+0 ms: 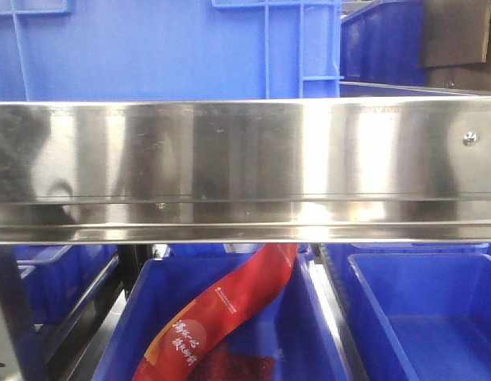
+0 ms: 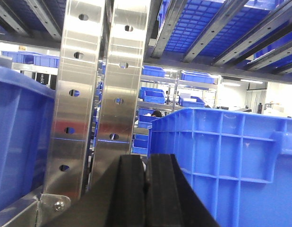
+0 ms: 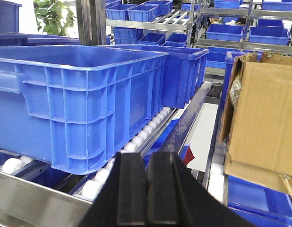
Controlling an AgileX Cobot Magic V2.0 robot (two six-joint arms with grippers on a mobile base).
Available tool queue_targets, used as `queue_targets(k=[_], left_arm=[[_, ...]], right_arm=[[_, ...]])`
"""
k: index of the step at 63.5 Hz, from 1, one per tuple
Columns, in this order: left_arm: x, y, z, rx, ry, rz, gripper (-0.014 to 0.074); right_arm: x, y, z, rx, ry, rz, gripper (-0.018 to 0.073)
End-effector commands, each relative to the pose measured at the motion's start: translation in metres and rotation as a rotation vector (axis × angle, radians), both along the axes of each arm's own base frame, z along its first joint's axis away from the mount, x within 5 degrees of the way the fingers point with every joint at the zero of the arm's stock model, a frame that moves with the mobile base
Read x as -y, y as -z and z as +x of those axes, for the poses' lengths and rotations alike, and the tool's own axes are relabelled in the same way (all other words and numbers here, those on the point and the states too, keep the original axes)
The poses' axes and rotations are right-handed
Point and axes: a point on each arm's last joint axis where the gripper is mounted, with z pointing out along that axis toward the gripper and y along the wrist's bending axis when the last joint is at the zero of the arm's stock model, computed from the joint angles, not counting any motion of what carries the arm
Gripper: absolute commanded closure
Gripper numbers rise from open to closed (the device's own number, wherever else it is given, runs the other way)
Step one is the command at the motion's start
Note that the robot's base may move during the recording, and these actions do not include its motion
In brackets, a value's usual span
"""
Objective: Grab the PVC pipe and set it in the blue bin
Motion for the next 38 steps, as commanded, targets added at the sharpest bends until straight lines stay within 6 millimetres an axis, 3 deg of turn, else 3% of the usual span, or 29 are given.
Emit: queue_targets(k=[1,38], left_arm=[[0.0,0.0,-0.001,0.004,-0.004,-0.001,0.0707],[-0.006,0.016,0.003,-0.175,-0.116,0.012,0.0707]], right_arm=[[0.001,0.0,0.0,0.017,0.013,-0.001,0.0721],[0.001,0.0,0.0,0.017,0.013,-0.001,0.0721]])
